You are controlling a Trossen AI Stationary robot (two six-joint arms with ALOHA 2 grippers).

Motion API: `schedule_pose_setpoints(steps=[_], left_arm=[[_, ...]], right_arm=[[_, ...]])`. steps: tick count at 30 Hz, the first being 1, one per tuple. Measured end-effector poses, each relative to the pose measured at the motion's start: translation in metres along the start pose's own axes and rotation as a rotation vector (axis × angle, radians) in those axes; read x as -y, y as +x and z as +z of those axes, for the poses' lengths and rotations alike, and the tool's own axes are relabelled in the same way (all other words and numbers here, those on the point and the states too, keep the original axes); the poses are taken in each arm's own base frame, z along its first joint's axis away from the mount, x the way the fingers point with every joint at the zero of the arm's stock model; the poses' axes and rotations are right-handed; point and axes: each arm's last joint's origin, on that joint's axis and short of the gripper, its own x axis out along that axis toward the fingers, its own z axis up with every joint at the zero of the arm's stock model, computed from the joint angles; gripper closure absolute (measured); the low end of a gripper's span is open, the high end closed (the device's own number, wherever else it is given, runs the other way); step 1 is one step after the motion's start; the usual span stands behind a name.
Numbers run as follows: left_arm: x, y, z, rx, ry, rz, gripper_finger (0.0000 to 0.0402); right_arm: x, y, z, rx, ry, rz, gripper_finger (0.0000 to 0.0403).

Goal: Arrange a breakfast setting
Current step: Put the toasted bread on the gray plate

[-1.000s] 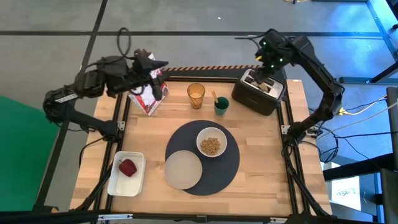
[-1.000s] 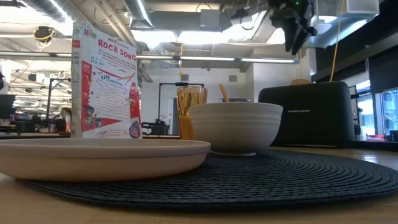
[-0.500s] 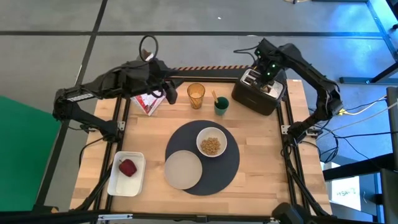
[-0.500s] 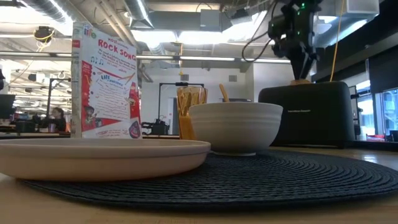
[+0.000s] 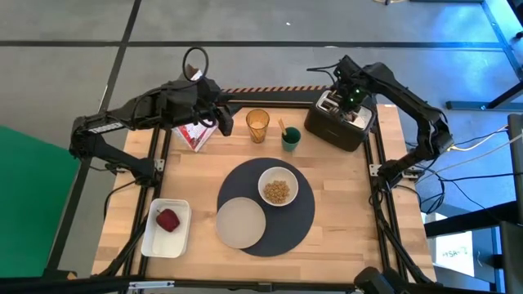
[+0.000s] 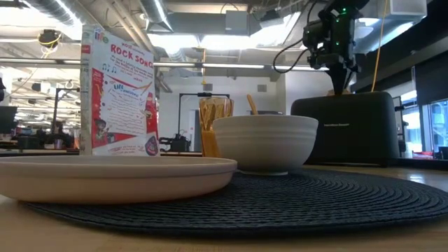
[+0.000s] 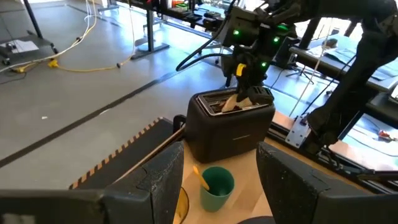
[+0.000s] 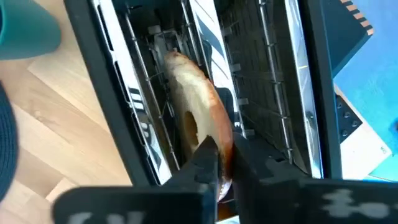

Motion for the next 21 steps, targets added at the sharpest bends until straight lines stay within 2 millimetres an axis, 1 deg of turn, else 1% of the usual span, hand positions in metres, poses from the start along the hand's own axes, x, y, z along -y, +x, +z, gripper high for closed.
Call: schedule_pose_setpoints(steps=[1, 4, 6, 9, 11, 16, 19, 21], left_arm=[[0.000, 0.000, 0.000, 0.000, 0.000, 0.000, 0.0206], [0.000, 0.000, 0.000, 0.000, 0.000, 0.000, 0.0206], [0.000, 0.000, 0.000, -0.002, -0.002, -0.006, 0.0206], [0.003, 0.007, -0.003, -0.022, 0.000, -0.030, 0.0206], [0.007, 0.016, -0.006, -0.043, -0.007, -0.042, 0.0206], [0.022, 0.045, -0.014, -0.076, -0.011, -0.136, 0.0206], [0.031, 0.065, -0.021, -0.093, -0.012, -0.196, 0.0206], [0.037, 0.077, -0.025, -0.095, -0.015, -0.233, 0.0206]], right_arm=[[0.000, -0.002, -0.001, 0.006, 0.001, 0.003, 0.0391], [-0.001, -0.012, -0.008, 0.041, 0.010, 0.011, 0.0379], [-0.001, -0.024, -0.016, 0.085, 0.030, 0.008, 0.0379], [-0.002, -0.044, -0.030, 0.170, 0.048, 0.004, 0.0394], [-0.003, -0.058, -0.040, 0.250, 0.064, 0.031, 0.0396], [-0.009, -0.093, -0.061, 0.491, 0.064, 0.181, 0.0393], [-0.014, -0.112, -0.072, 0.633, 0.042, 0.335, 0.0399], [-0.017, -0.122, -0.076, 0.698, 0.034, 0.441, 0.0397]])
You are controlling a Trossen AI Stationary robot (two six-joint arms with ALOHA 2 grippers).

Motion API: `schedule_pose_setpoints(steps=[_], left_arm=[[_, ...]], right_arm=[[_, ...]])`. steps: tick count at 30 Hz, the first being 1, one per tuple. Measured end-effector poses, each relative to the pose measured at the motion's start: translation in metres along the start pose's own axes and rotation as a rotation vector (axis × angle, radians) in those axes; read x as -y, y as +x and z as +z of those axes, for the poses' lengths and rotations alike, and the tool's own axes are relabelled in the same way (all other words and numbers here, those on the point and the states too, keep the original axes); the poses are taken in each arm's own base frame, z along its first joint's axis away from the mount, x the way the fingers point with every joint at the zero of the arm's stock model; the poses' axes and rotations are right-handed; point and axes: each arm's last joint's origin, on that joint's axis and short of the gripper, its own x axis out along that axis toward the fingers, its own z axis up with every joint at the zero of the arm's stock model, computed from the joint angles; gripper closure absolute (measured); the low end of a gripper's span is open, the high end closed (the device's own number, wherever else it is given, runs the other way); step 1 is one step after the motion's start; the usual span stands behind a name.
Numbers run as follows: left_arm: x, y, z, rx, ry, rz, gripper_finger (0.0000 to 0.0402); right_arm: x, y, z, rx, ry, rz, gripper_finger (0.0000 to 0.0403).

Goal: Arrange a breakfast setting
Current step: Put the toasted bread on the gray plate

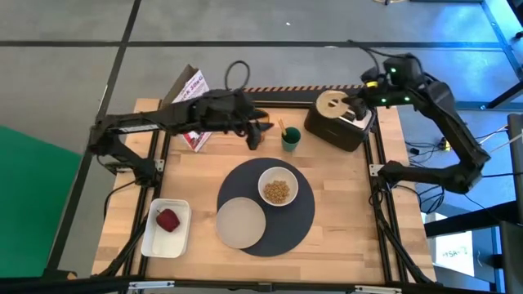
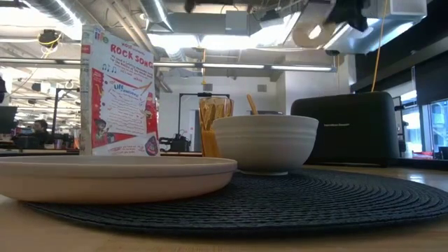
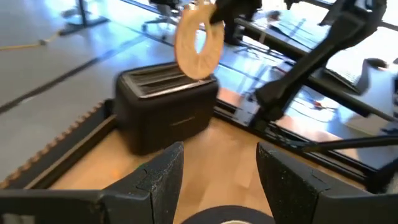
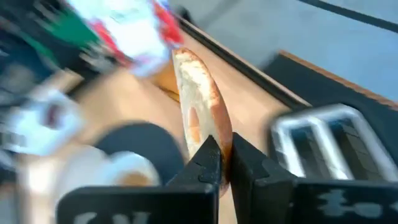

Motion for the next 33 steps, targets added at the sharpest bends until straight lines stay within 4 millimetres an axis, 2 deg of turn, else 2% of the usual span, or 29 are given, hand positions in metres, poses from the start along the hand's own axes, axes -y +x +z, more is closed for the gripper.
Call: schedule_pose_setpoints(steps=[3, 7, 15, 20, 23, 26, 33], left_arm=[[0.003, 0.015, -0.003, 0.010, -0.001, -0.037, 0.0206], [0.006, 0.027, -0.001, 0.055, -0.009, -0.098, 0.0187], [0.010, 0.027, 0.009, 0.161, 0.006, -0.164, 0.0115], [0.011, 0.027, 0.010, 0.166, 0.002, -0.171, 0.0113], [0.011, 0.027, 0.010, 0.165, -0.015, -0.171, 0.0137], [0.011, 0.027, 0.009, 0.161, -0.021, -0.169, 0.0184], [0.013, 0.027, 0.008, 0.129, -0.014, -0.253, 0.0366]], right_arm=[[-0.013, -0.006, 0.004, 0.073, 0.010, 0.121, 0.0396], [-0.037, -0.004, 0.006, 0.101, -0.055, 0.228, 0.0399], [-0.080, 0.011, 0.008, 0.123, -0.166, 0.399, 0.0400], [-0.097, 0.025, 0.012, 0.135, -0.213, 0.471, 0.0399], [-0.102, 0.036, 0.012, 0.117, -0.221, 0.472, 0.0399], [-0.104, 0.044, 0.012, 0.100, -0.237, 0.458, 0.0399], [-0.105, 0.049, 0.012, 0.082, -0.239, 0.473, 0.0396]])
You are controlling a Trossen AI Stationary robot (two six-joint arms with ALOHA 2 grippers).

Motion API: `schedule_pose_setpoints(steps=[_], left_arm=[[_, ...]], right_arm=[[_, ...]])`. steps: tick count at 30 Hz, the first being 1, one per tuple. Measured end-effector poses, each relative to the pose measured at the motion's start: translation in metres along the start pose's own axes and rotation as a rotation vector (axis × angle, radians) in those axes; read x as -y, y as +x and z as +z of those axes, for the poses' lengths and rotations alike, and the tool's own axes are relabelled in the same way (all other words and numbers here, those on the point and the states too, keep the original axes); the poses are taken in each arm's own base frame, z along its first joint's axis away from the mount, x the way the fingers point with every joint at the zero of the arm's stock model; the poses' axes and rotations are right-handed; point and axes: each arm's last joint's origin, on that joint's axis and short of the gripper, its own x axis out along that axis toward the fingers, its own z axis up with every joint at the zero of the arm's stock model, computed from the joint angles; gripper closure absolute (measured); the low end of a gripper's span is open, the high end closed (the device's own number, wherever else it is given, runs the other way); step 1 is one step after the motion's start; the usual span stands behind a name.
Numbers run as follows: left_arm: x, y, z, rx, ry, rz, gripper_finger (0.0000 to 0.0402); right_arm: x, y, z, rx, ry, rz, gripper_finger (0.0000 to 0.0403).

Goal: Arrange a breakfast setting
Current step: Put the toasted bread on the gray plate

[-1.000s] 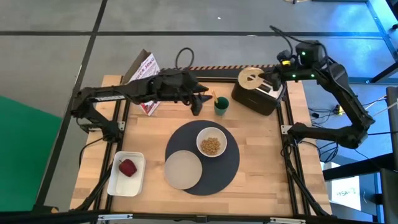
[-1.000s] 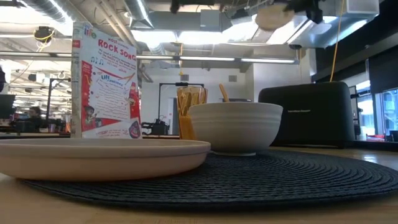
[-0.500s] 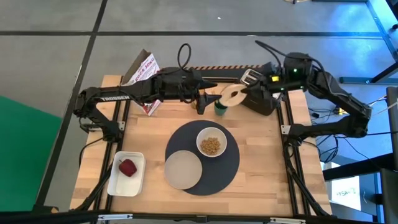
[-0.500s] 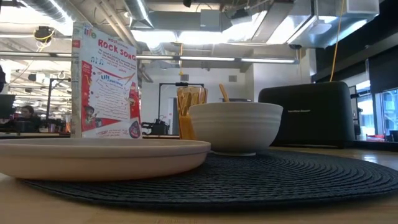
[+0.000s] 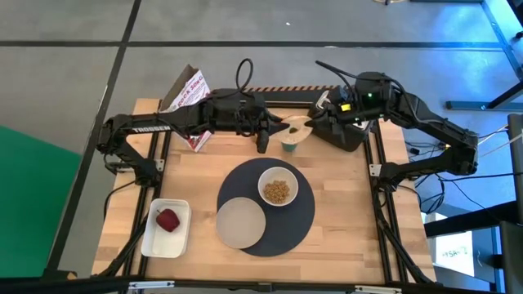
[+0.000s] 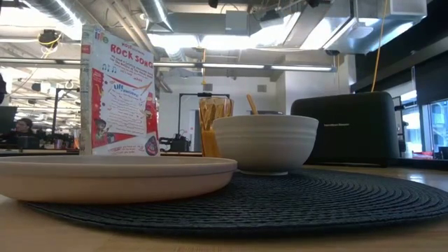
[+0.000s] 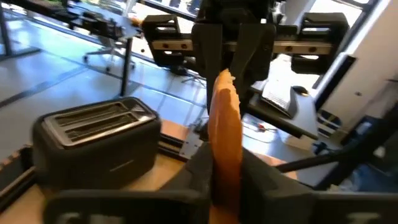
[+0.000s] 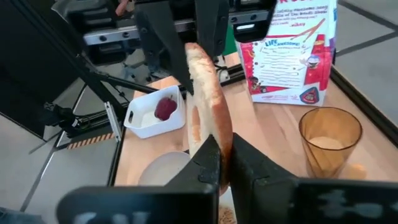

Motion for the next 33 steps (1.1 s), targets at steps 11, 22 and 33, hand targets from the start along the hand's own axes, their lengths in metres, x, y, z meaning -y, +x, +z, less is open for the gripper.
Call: schedule_pose_setpoints(steps=[11, 22, 33], left_arm=[[0.005, -0.016, -0.028, -0.322, -0.083, 0.068, 0.0393], [0.028, -0.014, -0.133, -0.940, -0.242, 0.109, 0.0390], [0.031, -0.011, -0.221, -1.116, -0.315, 0.134, 0.0387]], right_arm=[[0.000, -0.011, 0.002, 0.069, 0.014, -0.154, 0.0287], [0.000, -0.015, 0.003, 0.091, -0.024, -0.226, 0.0238], [0.000, -0.013, 0.002, 0.065, -0.036, -0.188, 0.0237]])
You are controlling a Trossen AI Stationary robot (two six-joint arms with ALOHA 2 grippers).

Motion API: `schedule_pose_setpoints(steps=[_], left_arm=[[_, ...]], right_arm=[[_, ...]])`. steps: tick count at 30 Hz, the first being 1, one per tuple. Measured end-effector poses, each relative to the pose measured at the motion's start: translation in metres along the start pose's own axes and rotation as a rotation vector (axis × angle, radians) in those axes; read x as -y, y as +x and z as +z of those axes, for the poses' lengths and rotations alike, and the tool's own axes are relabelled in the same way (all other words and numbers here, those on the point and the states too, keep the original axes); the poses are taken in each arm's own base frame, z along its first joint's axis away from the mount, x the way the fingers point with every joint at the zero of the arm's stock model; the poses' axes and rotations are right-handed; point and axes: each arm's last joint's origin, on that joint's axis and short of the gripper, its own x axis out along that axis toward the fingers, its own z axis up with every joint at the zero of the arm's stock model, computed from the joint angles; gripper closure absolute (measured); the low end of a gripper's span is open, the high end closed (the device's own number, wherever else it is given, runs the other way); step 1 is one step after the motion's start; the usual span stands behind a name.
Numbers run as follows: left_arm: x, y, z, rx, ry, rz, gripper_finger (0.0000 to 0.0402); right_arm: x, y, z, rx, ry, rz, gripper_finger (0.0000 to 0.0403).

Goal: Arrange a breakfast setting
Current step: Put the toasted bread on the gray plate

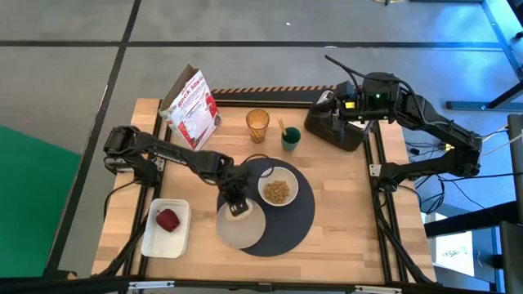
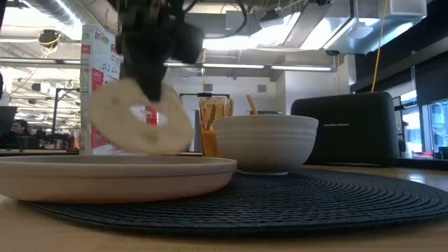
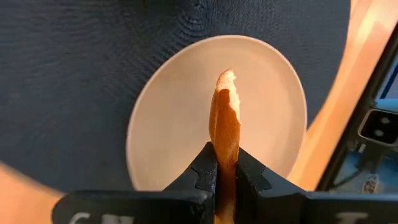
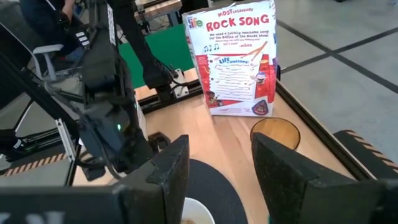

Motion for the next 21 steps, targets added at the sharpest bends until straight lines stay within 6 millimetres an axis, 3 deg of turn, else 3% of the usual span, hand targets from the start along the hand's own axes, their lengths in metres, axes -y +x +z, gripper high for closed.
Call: schedule_pose_setpoints(steps=[4, 12, 21], left_arm=[[-0.007, 0.017, -0.006, -0.009, -0.040, 0.001, 0.0387], [-0.011, 0.019, -0.009, -0.020, -0.085, 0.053, 0.0379], [-0.014, 0.015, -0.014, -0.058, -0.136, 0.098, 0.0290]], right_arm=[[0.000, 0.000, 0.000, -0.003, -0.001, 0.001, 0.0237], [0.001, 0.000, -0.007, -0.067, -0.011, -0.009, 0.0237], [0.002, 0.000, -0.008, -0.076, -0.062, -0.018, 0.0237]])
